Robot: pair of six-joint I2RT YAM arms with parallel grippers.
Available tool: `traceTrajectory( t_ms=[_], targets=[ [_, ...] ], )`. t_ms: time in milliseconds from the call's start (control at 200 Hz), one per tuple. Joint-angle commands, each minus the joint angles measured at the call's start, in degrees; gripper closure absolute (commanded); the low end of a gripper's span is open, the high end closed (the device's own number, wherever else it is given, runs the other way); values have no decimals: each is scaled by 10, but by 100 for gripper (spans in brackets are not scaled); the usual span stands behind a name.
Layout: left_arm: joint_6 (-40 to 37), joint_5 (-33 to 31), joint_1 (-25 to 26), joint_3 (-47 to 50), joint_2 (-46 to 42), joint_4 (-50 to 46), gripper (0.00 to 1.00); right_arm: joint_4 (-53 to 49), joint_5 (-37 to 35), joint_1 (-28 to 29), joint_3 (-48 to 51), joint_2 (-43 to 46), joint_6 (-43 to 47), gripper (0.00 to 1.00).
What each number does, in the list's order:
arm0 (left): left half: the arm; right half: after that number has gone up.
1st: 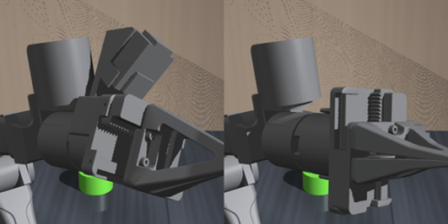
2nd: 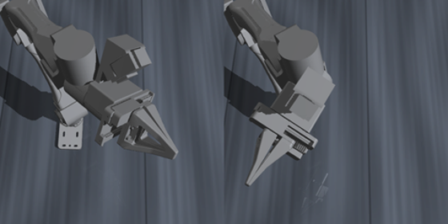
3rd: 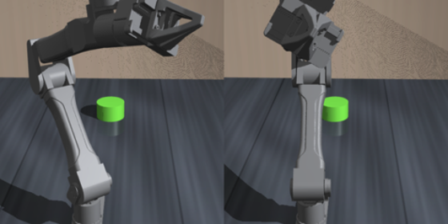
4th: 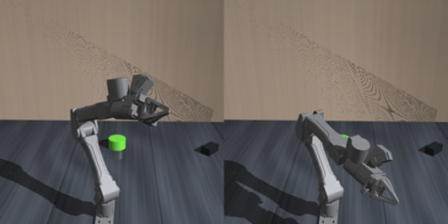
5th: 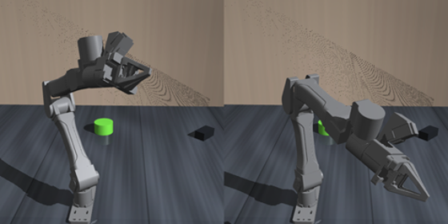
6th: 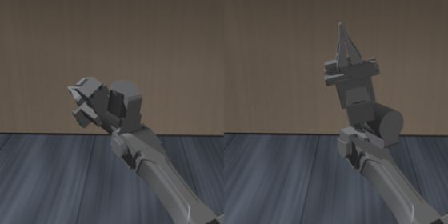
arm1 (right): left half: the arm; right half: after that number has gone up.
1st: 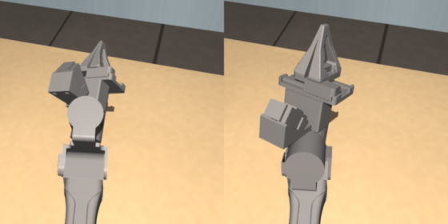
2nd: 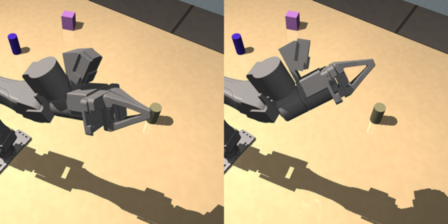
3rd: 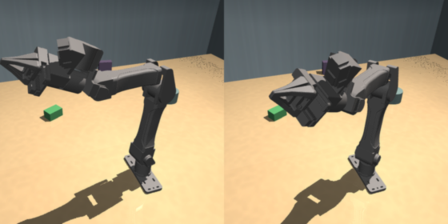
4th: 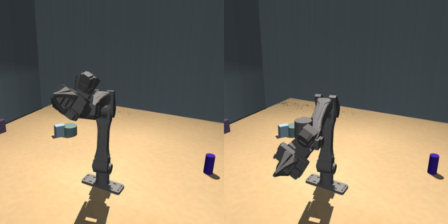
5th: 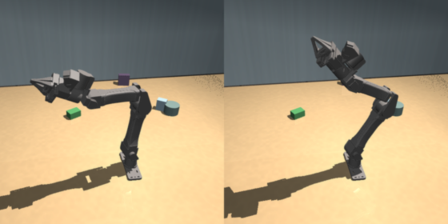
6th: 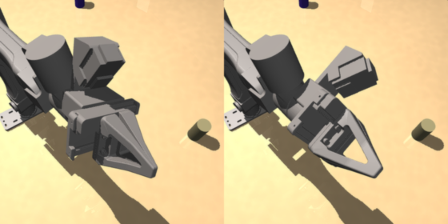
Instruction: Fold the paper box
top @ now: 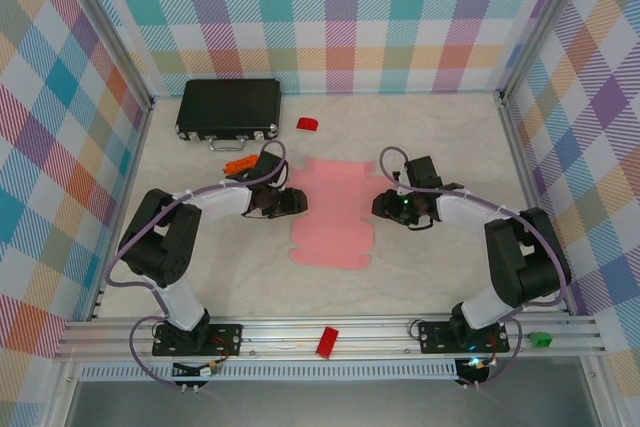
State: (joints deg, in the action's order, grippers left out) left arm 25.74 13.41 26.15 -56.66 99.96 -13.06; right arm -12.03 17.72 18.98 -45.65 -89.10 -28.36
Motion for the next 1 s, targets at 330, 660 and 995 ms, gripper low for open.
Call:
traceTrajectory(
  t_ms=[330,660,995],
  targets=[
    [7,35,-3,-17,12,28,56,36,37,4,-23,-35,-14,63],
    [1,42,-2,-17,3,33,59,44,52,6,-29,-39,-16,66],
    [-9,41,8,-28,3,24,64,51,69,14,-38,-47,-12,66]
  ],
)
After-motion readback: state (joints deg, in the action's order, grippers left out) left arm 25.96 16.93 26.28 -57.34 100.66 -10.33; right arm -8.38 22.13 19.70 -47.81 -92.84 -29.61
